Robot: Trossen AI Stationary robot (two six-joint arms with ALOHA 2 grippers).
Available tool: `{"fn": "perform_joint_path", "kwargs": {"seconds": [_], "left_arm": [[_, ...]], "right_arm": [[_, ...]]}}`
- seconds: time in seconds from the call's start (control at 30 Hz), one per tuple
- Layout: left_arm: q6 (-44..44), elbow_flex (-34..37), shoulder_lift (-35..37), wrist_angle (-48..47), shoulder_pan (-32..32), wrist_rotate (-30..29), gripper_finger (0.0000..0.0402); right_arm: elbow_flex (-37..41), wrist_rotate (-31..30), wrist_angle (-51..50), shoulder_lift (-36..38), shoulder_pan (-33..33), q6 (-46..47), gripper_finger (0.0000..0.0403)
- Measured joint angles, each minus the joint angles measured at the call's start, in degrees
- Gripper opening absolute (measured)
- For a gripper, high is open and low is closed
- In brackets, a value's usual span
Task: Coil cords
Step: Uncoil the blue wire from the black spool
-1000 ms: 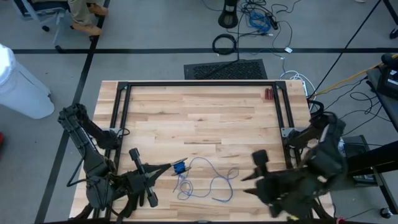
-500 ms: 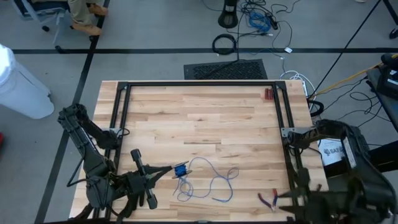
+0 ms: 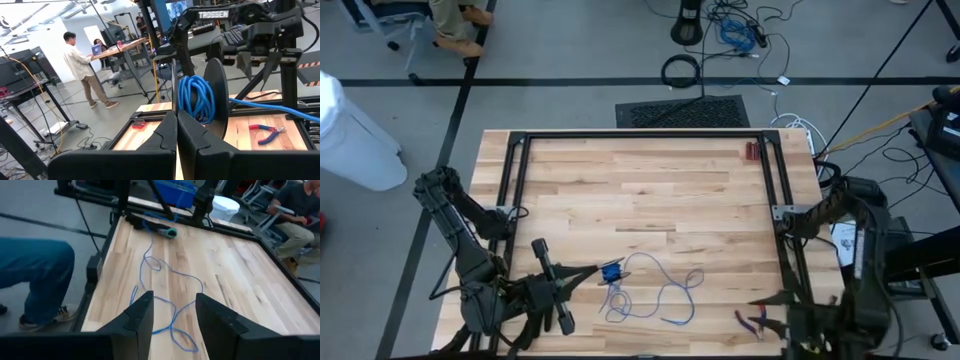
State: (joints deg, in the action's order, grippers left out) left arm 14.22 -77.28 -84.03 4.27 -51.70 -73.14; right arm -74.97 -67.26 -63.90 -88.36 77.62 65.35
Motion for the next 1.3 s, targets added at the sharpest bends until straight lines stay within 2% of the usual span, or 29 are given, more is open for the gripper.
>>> {"fn": "perform_joint_path", "kwargs": {"seconds": [0.1, 0.23, 0.37, 0.57, 0.7, 0.9, 1.07, 1.3], "left_arm": [[0.02, 0.0, 0.0, 0.01, 0.01, 0.0, 0.0001], [0.09, 0.0, 0.0, 0.0, 0.02, 0.0, 0.0001], [-0.09, 0.0, 0.0, -0.01, 0.0, 0.0, 0.0001], [-0.26, 0.0, 0.0, -0.02, 0.0, 0.87, 0.0001], [-0.31, 0.0, 0.0, 0.0, 0.43, 0.94, 0.0001], [-0.43, 0.0, -0.33, -0.11, 2.69, 1.43, 0.0001], [-0.39, 0.02, -2.17, 0.78, 5.68, 5.12, 0.0001], [-0.42, 0.02, -2.91, 1.92, 7.52, 7.55, 0.0001]], "right_arm": [[3.27, 0.46, 10.25, 2.2, -3.22, -9.75, 0.0132], [4.92, 6.48, 24.79, 4.28, -8.85, -27.32, 0.0132], [5.91, 11.64, 32.52, 5.31, -13.81, -39.55, 0.0132], [11.43, 12.83, 40.58, 9.12, -17.57, -46.35, 0.0132], [19.0, 15.71, 53.78, 12.47, -20.78, -52.62, 0.0132], [26.36, 24.48, 72.96, 14.54, -28.46, -63.09, 0.0132], [26.52, 32.66, 81.76, 12.2, -33.69, -67.69, 0.0132], [26.52, 32.6, 99.08, 4.11, -37.43, -74.5, 0.0132]]}}
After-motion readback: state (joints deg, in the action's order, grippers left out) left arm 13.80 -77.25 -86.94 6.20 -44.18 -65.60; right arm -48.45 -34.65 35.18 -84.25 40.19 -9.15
